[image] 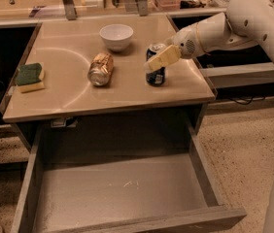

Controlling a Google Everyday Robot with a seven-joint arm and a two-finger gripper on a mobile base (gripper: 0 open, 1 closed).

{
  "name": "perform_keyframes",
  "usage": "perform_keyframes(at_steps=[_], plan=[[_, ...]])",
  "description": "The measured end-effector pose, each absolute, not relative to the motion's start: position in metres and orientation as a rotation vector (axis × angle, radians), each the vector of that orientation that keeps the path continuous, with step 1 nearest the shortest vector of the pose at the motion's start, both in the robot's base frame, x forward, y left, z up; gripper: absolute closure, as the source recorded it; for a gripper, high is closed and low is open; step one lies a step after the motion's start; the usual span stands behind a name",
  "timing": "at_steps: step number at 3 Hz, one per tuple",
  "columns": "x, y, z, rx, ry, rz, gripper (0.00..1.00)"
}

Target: Pick pepsi can from top drawer and place on counter

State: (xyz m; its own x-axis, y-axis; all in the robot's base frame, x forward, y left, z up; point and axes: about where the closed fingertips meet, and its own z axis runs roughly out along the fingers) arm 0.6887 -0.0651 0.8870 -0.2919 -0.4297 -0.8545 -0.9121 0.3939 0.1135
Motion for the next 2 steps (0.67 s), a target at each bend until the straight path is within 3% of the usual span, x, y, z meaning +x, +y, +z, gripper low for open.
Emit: perform_keyframes(at_steps=[1, 2], plan=[[0.693, -0.065, 0.912, -1.182, 1.857, 0.757, 0.00], [0.696, -0.081, 0.986, -1.197, 1.810, 0.583, 0.00]])
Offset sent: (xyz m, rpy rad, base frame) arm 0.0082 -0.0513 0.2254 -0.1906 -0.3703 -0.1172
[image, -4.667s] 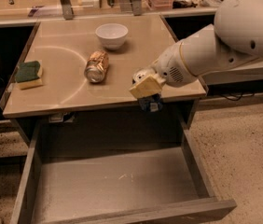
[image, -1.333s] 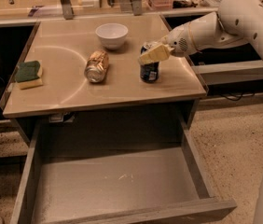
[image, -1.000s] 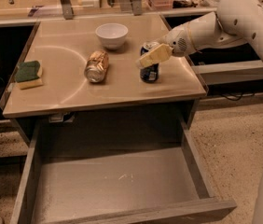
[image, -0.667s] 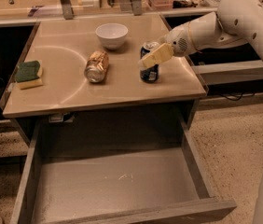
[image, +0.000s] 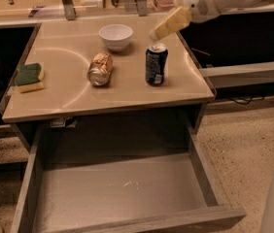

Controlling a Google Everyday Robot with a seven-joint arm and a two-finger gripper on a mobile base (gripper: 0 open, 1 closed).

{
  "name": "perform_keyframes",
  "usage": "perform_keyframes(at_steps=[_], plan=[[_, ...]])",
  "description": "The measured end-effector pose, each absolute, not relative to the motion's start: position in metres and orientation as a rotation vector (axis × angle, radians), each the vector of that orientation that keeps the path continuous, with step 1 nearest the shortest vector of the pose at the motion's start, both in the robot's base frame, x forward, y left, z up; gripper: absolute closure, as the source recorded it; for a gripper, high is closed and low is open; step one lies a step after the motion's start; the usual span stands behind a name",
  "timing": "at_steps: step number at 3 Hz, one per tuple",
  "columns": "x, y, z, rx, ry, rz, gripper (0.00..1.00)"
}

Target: Pick pepsi can from top drawer and place on counter

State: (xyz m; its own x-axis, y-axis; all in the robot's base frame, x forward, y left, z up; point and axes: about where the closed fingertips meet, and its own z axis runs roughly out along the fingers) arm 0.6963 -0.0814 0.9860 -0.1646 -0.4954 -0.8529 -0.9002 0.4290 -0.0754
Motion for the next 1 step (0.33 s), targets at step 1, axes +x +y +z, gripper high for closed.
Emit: perform_keyframes(at_steps=[1], plan=[[0.6830, -0.1147, 1.0733, -1.185, 1.766, 0.334, 0.00]])
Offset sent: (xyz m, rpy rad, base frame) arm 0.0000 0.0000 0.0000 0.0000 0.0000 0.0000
